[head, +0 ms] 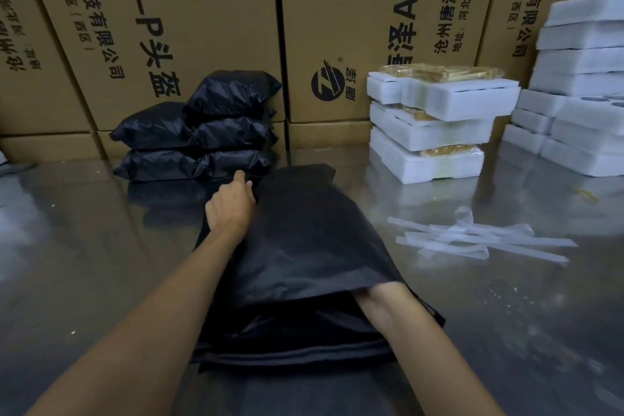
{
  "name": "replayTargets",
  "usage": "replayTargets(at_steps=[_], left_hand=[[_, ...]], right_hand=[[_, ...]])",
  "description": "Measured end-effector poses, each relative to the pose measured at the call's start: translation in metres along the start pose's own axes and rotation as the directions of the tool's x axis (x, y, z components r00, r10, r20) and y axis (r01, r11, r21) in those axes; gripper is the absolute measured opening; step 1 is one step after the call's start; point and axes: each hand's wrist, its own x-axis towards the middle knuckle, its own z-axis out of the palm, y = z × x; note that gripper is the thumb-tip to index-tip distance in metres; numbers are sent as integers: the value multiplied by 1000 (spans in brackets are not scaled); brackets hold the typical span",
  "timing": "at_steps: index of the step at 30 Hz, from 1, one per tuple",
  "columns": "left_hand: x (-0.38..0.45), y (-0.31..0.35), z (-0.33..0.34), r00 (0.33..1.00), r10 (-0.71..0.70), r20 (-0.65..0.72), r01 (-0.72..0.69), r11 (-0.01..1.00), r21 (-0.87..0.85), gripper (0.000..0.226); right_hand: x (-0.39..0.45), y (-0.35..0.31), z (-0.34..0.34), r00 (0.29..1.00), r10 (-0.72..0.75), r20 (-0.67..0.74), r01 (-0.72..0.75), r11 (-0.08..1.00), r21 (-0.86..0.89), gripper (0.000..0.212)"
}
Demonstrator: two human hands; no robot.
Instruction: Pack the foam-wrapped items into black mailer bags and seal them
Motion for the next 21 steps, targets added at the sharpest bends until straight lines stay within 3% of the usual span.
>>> replayTargets(at_steps=[2, 5, 8, 10, 12, 14, 16, 17, 19, 21], left_hand=[[2, -6, 2, 999, 49, 3, -49, 998, 40, 29], [-5, -9, 5, 1000, 20, 15, -21, 999, 35, 35], [-16, -12, -2, 994, -26, -103, 24, 999, -24, 46], [-21, -12, -10, 985, 48, -168, -67, 992, -111, 47], [-24, -8, -21, 993, 118, -27, -120, 923, -366, 56], [-31, -3, -32, 941, 173, 291, 12, 842, -539, 86], [-42, 0, -37, 827, 196, 528, 127, 848, -514, 114], [-47, -2, -37, 785, 199, 587, 150, 858, -491, 123], [-55, -7, -36, 751, 205, 628, 178, 853, -490, 134], [-61, -12, -35, 763, 197, 616, 151, 871, -467, 137]], right_hand=[[-15, 0, -9, 994, 38, 99, -26, 992, -122, 21], [-44, -2, -21, 980, 96, 172, -28, 932, -363, 29], [-73, -26, -37, 956, 114, 270, 51, 843, -536, 17], [-86, -53, -46, 959, 34, 280, 138, 808, -572, 28], [-88, -77, -51, 958, -158, 238, 265, 803, -534, 33], [-74, -94, -40, 903, -388, 187, 427, 746, -511, 30], [-46, -95, -18, 805, -553, 215, 566, 605, -561, 15], [-29, -90, -4, 790, -553, 265, 579, 531, -618, 5], [3, -70, 13, 806, -435, 401, 570, 393, -721, 52], [27, -45, 17, 850, -275, 449, 526, 412, -744, 97]])
